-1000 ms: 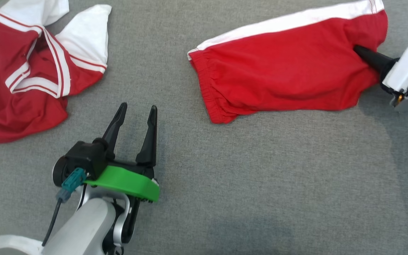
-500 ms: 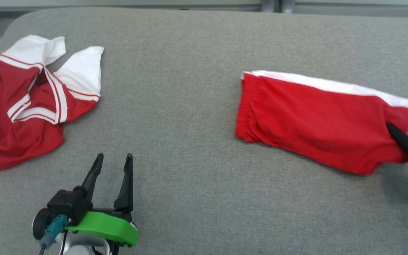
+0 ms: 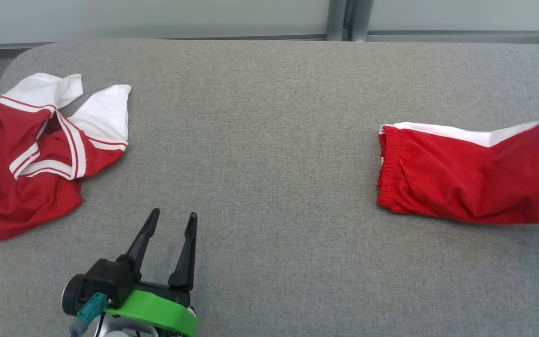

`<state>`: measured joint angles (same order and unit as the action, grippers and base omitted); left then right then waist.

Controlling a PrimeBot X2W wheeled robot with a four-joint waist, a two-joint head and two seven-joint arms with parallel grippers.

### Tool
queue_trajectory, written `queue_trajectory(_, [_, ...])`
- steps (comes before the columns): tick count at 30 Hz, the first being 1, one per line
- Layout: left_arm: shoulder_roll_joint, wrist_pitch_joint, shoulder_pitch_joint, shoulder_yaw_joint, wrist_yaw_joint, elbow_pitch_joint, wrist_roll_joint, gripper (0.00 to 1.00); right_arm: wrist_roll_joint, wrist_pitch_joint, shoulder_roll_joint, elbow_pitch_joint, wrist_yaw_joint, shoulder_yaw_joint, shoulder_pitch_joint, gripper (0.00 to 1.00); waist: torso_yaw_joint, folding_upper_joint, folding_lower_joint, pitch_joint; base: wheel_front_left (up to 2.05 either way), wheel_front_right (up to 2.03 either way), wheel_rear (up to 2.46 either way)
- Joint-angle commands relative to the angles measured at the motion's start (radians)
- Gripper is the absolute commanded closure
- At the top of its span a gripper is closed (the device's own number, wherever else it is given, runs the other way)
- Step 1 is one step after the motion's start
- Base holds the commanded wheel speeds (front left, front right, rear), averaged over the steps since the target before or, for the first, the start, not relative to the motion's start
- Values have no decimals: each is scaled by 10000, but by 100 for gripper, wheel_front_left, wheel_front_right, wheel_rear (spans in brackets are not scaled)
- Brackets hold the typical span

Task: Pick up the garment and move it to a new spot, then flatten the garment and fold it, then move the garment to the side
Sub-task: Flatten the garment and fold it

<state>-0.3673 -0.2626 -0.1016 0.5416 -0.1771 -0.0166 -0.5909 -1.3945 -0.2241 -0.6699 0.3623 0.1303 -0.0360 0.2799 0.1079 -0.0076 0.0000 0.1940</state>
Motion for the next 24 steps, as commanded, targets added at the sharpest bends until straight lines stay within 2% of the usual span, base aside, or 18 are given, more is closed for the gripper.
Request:
queue_trajectory(1, [77, -32, 0, -47, 287, -115, 216, 0, 292, -288, 204, -639, 8, -353, 429, 100, 132, 76, 0, -90, 0, 0, 0])
queue_trajectory(3, [106, -31, -27, -52, 390, -187, 283, 0, 404, -451, 303, -946, 8, -552, 592, 100, 166, 76, 0, -90, 0, 0, 0])
queue_trajectory(7, [286, -22, -134, -199, 770, -476, 461, 0, 1339, -994, 872, -1564, 8, -1365, 1173, 100, 278, 76, 0, -66, 0, 0, 0])
queue_trajectory(11, [508, -22, -265, -385, 1119, -752, 647, 0, 2801, -1271, 1723, -1118, 8, -1811, 1664, 100, 454, 76, 0, -5, 0, 0, 0])
queue_trajectory(17, [950, -22, -348, -696, 1523, -1154, 946, 0, 4840, -1571, 3089, -113, 8, -1893, 2161, 100, 729, 76, 0, 70, 0, 0, 0])
queue_trajectory(22, [1286, -22, -190, -990, 1765, -1429, 1154, 0, 5961, -2059, 3735, 129, 8, -1799, 2215, 100, 847, 76, 0, 82, 0, 0, 0])
queue_trajectory(23, [1349, -22, -166, -1071, 1814, -1472, 1189, 0, 6162, -2171, 3796, 62, 8, -1813, 2182, 73, 856, 76, 0, 84, 0, 0, 0])
queue_trajectory(24, [1400, -22, -141, -1127, 1861, -1521, 1231, 0, 6358, -2253, 3827, -6, 8, -1818, 2128, 27, 857, 76, 0, 85, 0, 0, 0])
